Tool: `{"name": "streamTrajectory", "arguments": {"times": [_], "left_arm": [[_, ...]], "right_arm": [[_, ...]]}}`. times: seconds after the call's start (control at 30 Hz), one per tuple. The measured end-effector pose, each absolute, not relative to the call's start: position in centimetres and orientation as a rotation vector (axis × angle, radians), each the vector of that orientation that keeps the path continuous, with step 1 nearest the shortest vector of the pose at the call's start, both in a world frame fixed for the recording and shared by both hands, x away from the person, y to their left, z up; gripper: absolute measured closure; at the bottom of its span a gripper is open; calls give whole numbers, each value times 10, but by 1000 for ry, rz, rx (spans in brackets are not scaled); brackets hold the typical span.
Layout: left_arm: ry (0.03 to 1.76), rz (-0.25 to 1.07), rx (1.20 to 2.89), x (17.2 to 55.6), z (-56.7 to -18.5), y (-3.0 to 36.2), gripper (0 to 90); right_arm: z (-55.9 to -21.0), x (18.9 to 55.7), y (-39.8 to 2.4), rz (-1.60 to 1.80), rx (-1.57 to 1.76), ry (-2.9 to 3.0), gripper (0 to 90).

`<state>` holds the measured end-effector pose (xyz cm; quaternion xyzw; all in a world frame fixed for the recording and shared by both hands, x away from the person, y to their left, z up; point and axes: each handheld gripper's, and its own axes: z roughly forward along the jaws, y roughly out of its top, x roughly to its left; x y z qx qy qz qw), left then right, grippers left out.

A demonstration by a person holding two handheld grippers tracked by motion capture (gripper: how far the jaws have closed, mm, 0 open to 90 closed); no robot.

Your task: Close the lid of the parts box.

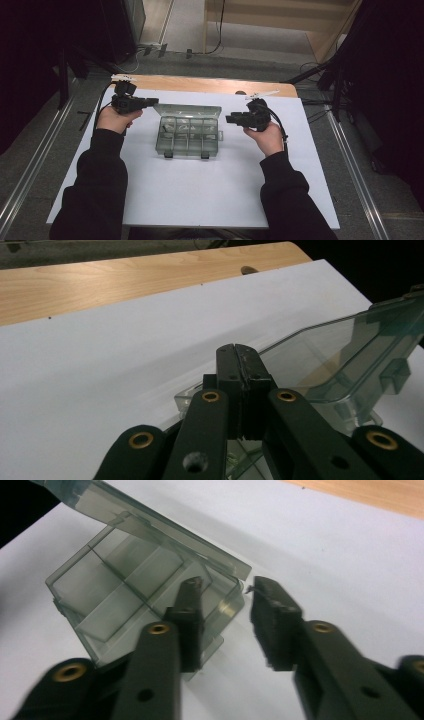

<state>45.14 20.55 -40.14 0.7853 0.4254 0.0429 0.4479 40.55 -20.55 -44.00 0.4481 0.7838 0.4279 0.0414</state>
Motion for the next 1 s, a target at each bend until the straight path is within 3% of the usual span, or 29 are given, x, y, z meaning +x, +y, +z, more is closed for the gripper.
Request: {"name": "streamTrajectory", "arguments": {"times": [0.1,0.3,1.0], "left_arm": [[1048,104,1949,450,-400,207,898],[1041,84,1945,447,-400,206,897],[1001,28,1959,432,-405,200,895]], "right_arm": [[-439,406,-210,1352,1401,2408,791],[-440,411,-204,1324,1420,2448,900],[-426,419,-188,1361,1378,2474,900]]}}
